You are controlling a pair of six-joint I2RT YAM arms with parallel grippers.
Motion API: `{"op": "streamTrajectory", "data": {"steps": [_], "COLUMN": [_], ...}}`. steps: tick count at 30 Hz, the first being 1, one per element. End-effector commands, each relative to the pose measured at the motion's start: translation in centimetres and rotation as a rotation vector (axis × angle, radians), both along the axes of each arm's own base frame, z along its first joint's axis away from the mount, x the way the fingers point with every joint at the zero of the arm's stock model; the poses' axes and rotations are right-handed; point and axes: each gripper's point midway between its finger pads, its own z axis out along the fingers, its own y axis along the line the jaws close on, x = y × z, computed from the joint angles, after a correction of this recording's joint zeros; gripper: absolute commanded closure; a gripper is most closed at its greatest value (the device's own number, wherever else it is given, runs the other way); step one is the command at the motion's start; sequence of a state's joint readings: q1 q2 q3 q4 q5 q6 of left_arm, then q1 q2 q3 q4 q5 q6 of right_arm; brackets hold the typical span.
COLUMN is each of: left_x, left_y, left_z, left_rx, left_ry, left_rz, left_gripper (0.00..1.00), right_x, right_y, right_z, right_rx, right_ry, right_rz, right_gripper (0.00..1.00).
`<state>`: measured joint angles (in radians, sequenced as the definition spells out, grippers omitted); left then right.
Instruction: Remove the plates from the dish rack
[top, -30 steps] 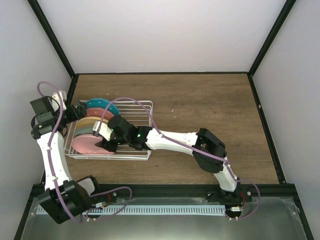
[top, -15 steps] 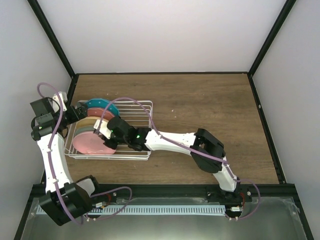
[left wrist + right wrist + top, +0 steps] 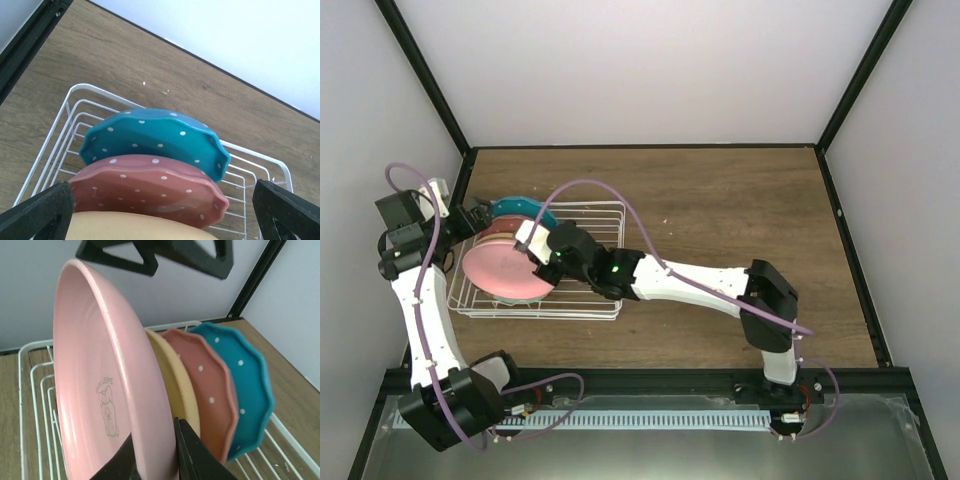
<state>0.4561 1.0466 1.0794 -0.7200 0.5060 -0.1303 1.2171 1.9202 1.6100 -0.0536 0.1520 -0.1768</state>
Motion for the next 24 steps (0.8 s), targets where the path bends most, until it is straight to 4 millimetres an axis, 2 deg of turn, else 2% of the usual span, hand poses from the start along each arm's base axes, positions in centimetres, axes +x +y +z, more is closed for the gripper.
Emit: {"op": "streamTrajectory", "data": {"steps": [1, 6, 11, 13, 15, 17, 19, 22, 24], "left_x": [0.2, 0.9, 2.0, 2.5, 2.9, 3.2, 3.4, 3.5, 3.4], "left_y": [0.0, 0.3, 0.9, 1.0, 1.0, 0.9, 1.0, 0.8, 0.7], "left_z": [3.2, 6.1, 10.0, 11.0, 11.6, 11.9, 11.5, 10.9, 10.6], "left_rx": [-0.006, -0.018, -0.024, -0.035, -0.049, -0.06, -0.068, -0.068, -0.064], "left_ry": [-0.076, -0.138, -0.229, -0.256, -0.272, -0.28, -0.272, -0.261, -0.258], "left_rz": [0.019, 0.033, 0.059, 0.064, 0.062, 0.052, 0.047, 0.034, 0.026], "left_gripper": [0.0, 0.0, 0.0, 0.0, 0.0, 0.0, 0.0, 0.0, 0.0], "right_x": [-0.8, -0.9, -0.7, -0.1, 1.3, 3.8, 6.8, 11.6, 14.5], "right_y": [-1.5, -3.4, -5.6, -6.9, -8.9, -12.1, -16.2, -23.5, -28.1], "right_z": [5.5, 6.6, 6.6, 6.9, 8.1, 10.5, 13.3, 17.1, 18.1], "right_rx": [0.093, 0.068, 0.036, 0.031, 0.057, 0.123, 0.202, 0.312, 0.352], "right_ry": [-0.069, -0.092, -0.099, -0.091, -0.065, -0.039, -0.024, -0.015, 0.007], "right_rz": [-0.022, -0.048, -0.09, -0.134, -0.195, -0.281, -0.38, -0.536, -0.64], "right_gripper": [0.99, 0.99, 0.99, 0.99, 0.99, 0.99, 0.99, 0.99, 0.99]}}
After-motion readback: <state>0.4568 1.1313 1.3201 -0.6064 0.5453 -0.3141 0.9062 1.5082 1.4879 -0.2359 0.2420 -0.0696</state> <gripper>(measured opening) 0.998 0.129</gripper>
